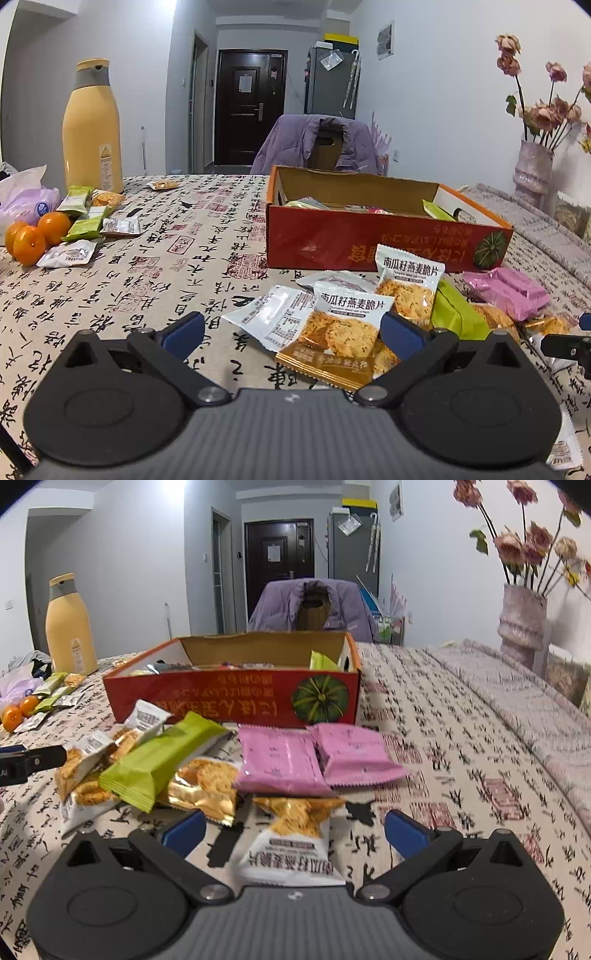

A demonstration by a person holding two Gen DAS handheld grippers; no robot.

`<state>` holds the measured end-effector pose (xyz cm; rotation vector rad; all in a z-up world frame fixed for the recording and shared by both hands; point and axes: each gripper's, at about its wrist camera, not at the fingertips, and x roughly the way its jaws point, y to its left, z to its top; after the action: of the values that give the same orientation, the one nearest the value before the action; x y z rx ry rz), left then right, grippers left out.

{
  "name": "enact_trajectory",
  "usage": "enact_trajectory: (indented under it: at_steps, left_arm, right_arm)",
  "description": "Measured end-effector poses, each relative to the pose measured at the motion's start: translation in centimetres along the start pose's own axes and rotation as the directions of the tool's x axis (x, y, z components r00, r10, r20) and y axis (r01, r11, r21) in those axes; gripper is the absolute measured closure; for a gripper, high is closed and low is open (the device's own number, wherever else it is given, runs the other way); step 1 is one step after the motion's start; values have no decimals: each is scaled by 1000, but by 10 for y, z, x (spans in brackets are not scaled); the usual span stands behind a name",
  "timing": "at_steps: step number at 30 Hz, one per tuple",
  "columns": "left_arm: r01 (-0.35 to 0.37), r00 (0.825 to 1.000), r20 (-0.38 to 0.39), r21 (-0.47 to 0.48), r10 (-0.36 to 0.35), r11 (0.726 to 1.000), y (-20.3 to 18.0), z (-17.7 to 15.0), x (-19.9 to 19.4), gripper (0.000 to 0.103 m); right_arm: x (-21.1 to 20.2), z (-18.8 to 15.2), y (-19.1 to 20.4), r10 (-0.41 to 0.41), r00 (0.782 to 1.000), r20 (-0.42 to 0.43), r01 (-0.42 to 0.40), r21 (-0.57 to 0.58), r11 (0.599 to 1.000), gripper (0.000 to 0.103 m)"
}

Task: Organize snacks
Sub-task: 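Grasp a pumpkin-seed cracker pack with the right gripper while the left grasps another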

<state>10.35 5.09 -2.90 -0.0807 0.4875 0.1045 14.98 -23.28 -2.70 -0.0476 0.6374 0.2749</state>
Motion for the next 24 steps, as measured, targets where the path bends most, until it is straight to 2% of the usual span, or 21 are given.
enact_trajectory:
  at_steps: [6,8,9,18,24]
  left_arm:
    - [1,1000,1,11,-1,1000,-3,-1,1,0]
    - [2,1000,-4,7,-2,1000,-2,-1,2,0]
    - [5,1000,-8,2,-5,1000,-1,-1,3,0]
    - [8,1000,-25,-2,-8,1000,0,-1,6,0]
    - [25,996,-84,30,-22,999,-4,4,13,0]
  right_arm:
    - [10,-1,-3,-5,1000,-24,5,27,1000,32]
    - [13,-1,-2,5,999,-34,-4,22,1000,54]
    - [14,-1,-1,10,999,-40,-9,19,1000,58]
    - [7,-1,-6,15,1000,11,-15,48,999,63]
    - [-5,2,-16,4,998,67,-10,78,997,63]
